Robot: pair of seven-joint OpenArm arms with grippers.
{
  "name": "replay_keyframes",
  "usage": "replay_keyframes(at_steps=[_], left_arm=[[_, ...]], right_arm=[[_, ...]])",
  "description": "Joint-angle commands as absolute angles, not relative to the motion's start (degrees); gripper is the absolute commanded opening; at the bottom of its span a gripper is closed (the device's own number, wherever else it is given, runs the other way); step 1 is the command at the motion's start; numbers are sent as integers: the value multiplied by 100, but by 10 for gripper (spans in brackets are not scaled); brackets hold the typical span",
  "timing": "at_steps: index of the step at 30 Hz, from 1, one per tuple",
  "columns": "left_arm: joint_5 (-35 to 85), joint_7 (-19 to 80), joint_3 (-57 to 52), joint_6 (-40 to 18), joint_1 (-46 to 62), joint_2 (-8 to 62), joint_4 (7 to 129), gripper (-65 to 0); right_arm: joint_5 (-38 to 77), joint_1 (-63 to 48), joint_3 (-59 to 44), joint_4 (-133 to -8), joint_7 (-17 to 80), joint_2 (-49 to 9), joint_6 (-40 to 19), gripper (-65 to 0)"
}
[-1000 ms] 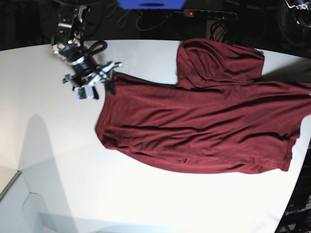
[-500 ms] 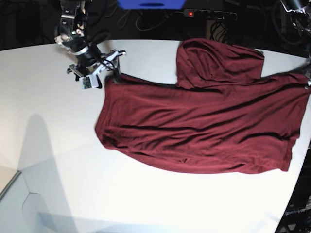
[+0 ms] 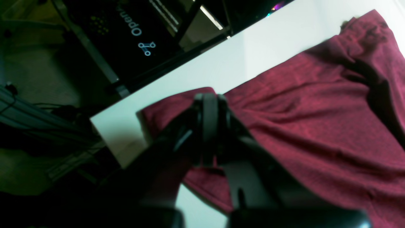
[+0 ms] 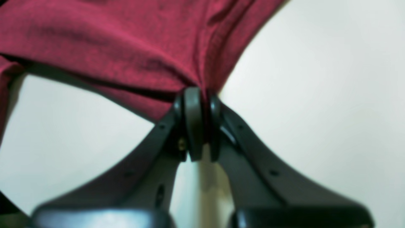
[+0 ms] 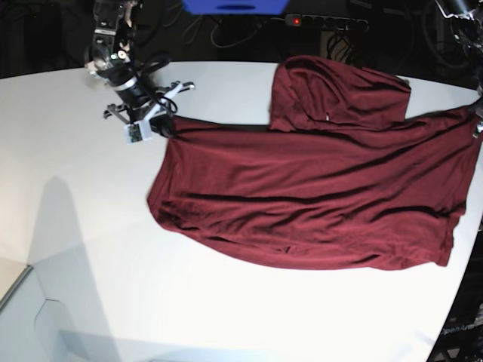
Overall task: Layout the t-shirt on the table in an organized manner, then fold the t-shirt properly
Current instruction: 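Release the shirt with both grippers and move the left gripper to the hem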
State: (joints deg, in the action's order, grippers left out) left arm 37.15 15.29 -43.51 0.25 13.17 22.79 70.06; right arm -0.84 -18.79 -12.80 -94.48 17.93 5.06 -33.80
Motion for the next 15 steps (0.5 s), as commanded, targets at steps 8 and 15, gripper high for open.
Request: replay_keyframes(at_steps=[8,15], left_arm=[[3749,1376,-4400,4,1349,2290,7881,-650],[3688,1376,-3943,13,866,1956,8119,-646]], right_arm=[[31,-2431,-1270,-10563,1622,462,-3433,-650],[31,-2484,-1393,-10580,1622,444,-3433,-650]])
